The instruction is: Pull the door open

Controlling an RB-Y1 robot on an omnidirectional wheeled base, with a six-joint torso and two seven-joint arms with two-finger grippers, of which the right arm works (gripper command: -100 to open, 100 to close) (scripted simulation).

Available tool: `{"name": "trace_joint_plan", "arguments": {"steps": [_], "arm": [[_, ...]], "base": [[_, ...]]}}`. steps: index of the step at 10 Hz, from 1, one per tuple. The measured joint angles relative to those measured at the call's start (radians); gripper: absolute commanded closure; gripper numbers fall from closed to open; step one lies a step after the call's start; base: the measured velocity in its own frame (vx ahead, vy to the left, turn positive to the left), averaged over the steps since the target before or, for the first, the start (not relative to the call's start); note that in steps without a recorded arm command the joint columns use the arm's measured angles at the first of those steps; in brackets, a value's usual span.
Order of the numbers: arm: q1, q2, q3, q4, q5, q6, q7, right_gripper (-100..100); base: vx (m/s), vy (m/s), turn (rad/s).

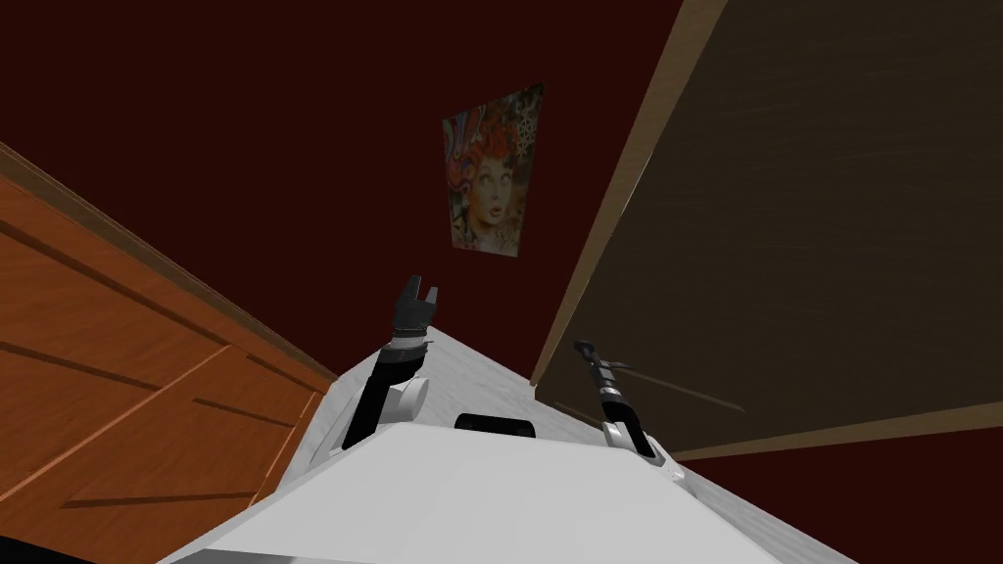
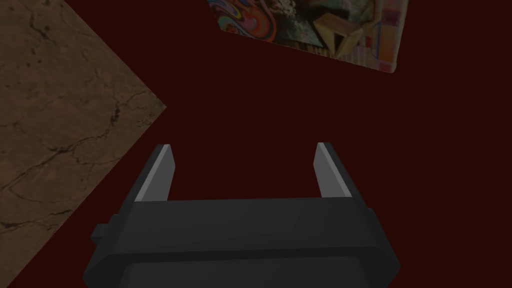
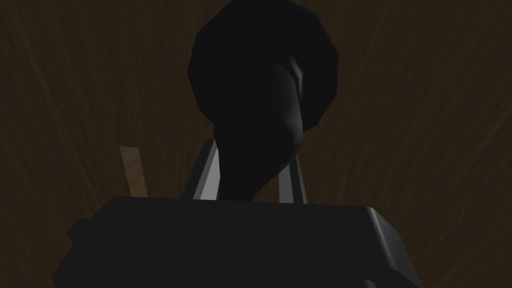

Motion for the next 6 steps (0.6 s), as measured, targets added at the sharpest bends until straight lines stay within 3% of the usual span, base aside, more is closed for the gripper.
{"name": "trace_joint_plan", "arguments": {"steps": [3, 6], "arm": [[0.030, -0.022, 0.036, -0.012, 0.011, -0.022, -0.037, 100], [0.048, -0.035, 0.055, -0.020, 0.017, -0.036, -0.057, 100]], "base": [[-0.215, -0.058, 0.124], [-0.138, -0.035, 0.091]]}}
